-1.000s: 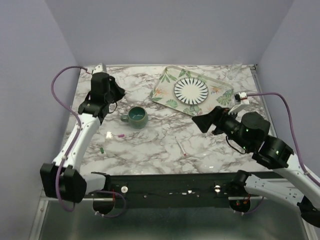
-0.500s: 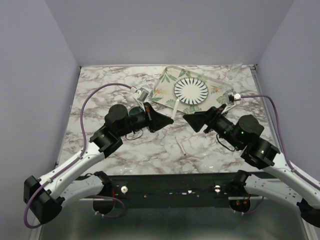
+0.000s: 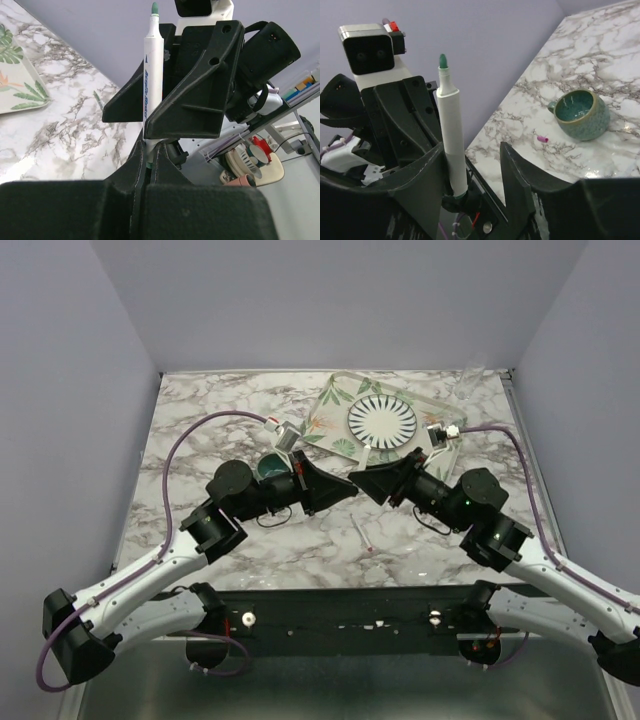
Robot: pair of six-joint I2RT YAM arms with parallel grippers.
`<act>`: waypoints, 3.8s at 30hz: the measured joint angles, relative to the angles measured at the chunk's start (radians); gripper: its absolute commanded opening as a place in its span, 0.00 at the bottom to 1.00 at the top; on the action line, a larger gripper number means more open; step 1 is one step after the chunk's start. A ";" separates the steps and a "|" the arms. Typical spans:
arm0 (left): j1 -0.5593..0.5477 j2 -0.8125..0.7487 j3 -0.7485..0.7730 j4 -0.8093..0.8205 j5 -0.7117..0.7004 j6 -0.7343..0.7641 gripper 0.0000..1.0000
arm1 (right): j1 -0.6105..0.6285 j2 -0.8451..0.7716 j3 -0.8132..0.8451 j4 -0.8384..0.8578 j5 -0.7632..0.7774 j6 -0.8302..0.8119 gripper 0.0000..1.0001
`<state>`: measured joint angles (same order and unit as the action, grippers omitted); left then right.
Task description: Insert the pens into the pen caps
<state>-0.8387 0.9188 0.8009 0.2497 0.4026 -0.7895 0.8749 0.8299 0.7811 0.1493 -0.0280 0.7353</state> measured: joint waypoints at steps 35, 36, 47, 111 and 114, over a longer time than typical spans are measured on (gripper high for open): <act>-0.021 -0.031 -0.007 -0.128 -0.154 0.019 0.99 | 0.000 -0.068 -0.041 0.048 -0.043 -0.042 0.01; -0.021 -0.041 -0.007 -0.155 -0.190 0.019 0.99 | 0.000 -0.081 -0.027 0.027 -0.028 -0.053 0.01; -0.014 -0.280 0.071 -0.692 -0.964 -0.282 0.93 | 0.000 -0.243 -0.040 -0.147 0.057 -0.108 0.01; 0.727 0.485 -0.087 -0.990 -0.909 -0.077 0.39 | 0.000 -0.600 -0.177 -0.380 0.196 -0.152 0.01; 0.727 0.493 -0.083 -0.980 -0.907 -0.071 0.33 | 0.000 -0.606 -0.177 -0.382 0.205 -0.152 0.01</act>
<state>-0.1112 1.4117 0.7177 -0.7300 -0.5045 -0.8608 0.8753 0.2241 0.6041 -0.2325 0.1768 0.5831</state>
